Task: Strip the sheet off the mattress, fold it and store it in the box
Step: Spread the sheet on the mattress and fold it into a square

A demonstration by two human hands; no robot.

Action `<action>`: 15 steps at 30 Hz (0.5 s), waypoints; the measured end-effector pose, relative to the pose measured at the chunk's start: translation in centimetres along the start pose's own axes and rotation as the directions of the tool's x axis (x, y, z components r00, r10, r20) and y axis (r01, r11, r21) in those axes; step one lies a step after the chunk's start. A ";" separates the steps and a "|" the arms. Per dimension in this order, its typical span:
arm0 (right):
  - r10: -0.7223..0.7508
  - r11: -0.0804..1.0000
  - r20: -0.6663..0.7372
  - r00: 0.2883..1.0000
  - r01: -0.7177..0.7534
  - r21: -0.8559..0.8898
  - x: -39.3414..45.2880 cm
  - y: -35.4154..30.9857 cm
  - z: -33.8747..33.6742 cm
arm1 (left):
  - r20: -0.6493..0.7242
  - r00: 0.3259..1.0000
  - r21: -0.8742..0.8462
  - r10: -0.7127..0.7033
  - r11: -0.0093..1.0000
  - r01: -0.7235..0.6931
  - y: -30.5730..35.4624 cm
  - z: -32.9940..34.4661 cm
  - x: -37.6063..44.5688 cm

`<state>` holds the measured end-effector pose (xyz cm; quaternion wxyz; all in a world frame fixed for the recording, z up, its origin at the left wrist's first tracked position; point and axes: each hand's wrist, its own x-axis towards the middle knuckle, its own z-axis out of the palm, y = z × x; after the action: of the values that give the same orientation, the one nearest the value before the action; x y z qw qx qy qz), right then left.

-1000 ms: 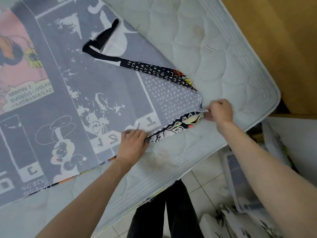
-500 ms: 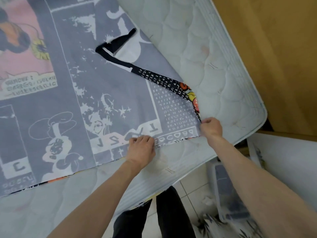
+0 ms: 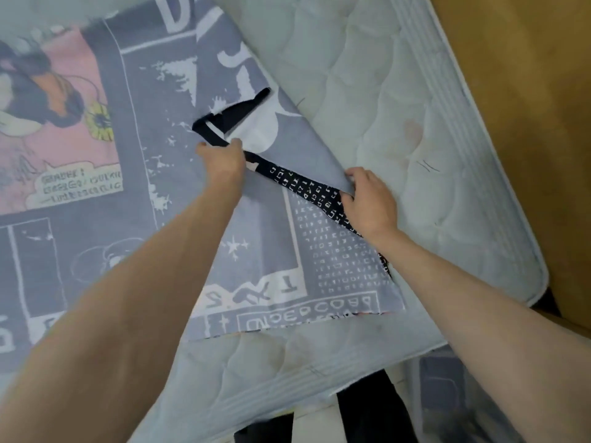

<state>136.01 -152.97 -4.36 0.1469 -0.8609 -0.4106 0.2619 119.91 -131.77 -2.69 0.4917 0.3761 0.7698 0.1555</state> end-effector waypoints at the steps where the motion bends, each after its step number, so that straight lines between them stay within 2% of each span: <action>1: -0.013 0.999 -0.022 1.000 0.012 -0.043 0.4 0.1 -0.1 | -0.051 0.999 0.014 -0.008 1.000 0.008 1.2 0.3 1.3; 2: -0.009 0.997 -0.031 0.999 0.007 -0.075 0.8 0.4 -0.2 | -0.099 0.995 0.094 0.026 0.995 -0.017 2.2 0.7 2.5; 3: 0.020 0.997 -0.037 0.999 -0.023 -0.079 1.2 0.9 -0.2 | -0.128 0.986 0.250 0.109 0.965 -0.074 3.0 1.0 3.6; 4: 0.070 0.996 -0.038 0.997 -0.072 -0.057 1.6 1.3 -0.3 | -0.117 0.965 0.444 0.236 0.881 -0.161 3.5 1.2 4.6; 5: 0.129 0.992 -0.033 0.991 -0.129 -0.014 1.9 1.9 -0.4 | -0.054 0.928 0.626 0.369 0.737 -0.257 4.1 1.4 5.2; 6: 0.175 0.984 -0.029 0.984 -0.174 0.034 2.3 2.4 -0.4 | 0.055 0.871 0.758 0.488 0.548 -0.355 4.9 1.9 5.6; 7: 0.203 0.977 -0.030 0.979 -0.200 0.075 2.6 2.8 -0.3 | 0.185 0.795 0.827 0.578 0.345 -0.443 5.7 2.7 6.0; 8: 0.220 0.971 -0.026 0.975 -0.216 0.106 2.9 3.1 -0.3 | 0.308 0.714 0.848 0.629 0.158 -0.506 6.6 3.4 6.4; 10: 0.236 0.958 0.002 0.972 -0.233 0.164 3.0 3.5 -0.2 | 0.456 0.613 0.846 0.645 -0.099 -0.524 8.2 4.6 6.8; 13: 0.217 0.960 0.043 0.975 -0.222 0.170 2.9 4.0 0.0 | 0.568 0.566 0.816 0.597 -0.322 -0.480 10.8 5.7 7.2; 15: 0.225 0.956 0.061 0.972 -0.233 0.180 3.4 4.5 -0.2 | 0.640 0.535 0.767 0.551 -0.414 -0.490 13.4 7.1 6.9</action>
<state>140.76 -153.03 -7.41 0.1873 -0.8798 -0.2846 0.3314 130.20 -118.67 -2.24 -0.0854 0.9096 0.3533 -0.2014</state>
